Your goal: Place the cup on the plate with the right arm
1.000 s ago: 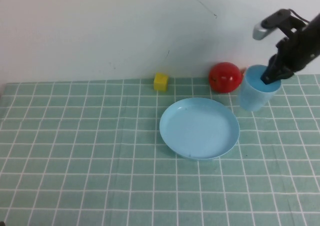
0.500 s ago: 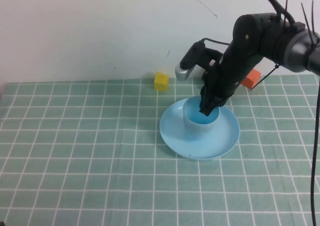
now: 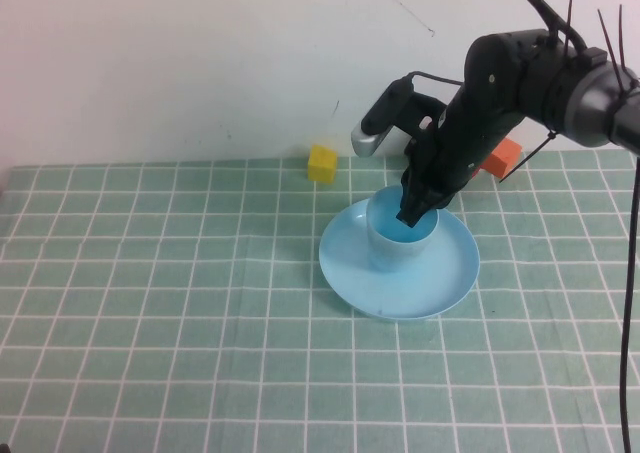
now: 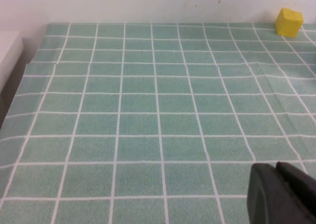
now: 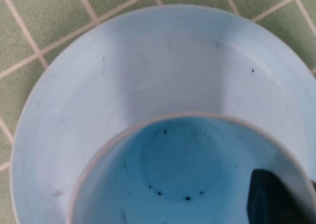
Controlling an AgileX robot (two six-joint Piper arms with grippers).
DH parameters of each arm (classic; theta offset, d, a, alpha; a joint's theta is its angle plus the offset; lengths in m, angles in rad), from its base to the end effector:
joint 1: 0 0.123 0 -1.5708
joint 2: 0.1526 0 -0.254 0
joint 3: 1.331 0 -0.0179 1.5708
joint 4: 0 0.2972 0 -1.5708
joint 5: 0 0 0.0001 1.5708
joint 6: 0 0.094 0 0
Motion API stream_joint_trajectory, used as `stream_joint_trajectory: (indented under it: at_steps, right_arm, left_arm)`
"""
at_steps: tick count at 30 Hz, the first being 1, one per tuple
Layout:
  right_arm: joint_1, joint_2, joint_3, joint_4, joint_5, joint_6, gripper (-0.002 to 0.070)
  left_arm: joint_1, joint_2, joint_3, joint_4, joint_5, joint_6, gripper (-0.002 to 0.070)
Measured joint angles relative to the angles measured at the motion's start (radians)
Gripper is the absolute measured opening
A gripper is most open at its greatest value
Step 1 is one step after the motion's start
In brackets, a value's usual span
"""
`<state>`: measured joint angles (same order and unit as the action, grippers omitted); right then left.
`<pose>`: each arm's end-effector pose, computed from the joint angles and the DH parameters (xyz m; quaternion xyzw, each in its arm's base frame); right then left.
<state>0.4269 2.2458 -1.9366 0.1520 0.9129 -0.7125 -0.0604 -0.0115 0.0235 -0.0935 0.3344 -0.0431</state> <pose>0.4693 0.2258 0.1625 -0.4979 0.8372 0.0373 0.2232 0.1339 -0.0110 0.1748 -0.0188 0.7919 -0.0705 0.6063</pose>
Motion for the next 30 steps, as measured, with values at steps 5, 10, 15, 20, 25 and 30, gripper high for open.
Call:
stream_joint_trajectory:
  at_steps: [5, 10, 15, 20, 25, 30]
  right_arm:
    - [0.000, 0.016, 0.000, -0.028, 0.002, 0.065, 0.0040]
    - [0.000, 0.018, -0.002, -0.037, 0.010, 0.109, 0.0153]
    - [0.000, 0.016, -0.027, -0.037, 0.031, 0.128, 0.0305]
    - [0.000, -0.049, -0.049, -0.037, 0.060, 0.130, 0.0345]
    - [0.000, -0.173, -0.094, -0.099, 0.157, 0.130, 0.0337]
    - [0.000, -0.335, -0.149, -0.319, 0.265, 0.184, 0.0218]
  left_arm:
    - [0.000, 0.000, 0.000, 0.000, 0.000, 0.000, -0.0003]
    - [0.000, 0.000, 0.000, 0.000, 0.000, 0.000, -0.0003]
    - [0.000, 0.000, 0.000, 0.000, 0.000, 0.000, -0.0003]
    - [0.000, 0.000, 0.000, 0.000, 0.000, 0.000, -0.0003]
    - [0.000, 0.000, 0.000, 0.000, 0.000, 0.000, -0.0003]
    - [0.000, 0.000, 0.000, 0.000, 0.000, 0.000, -0.0003]
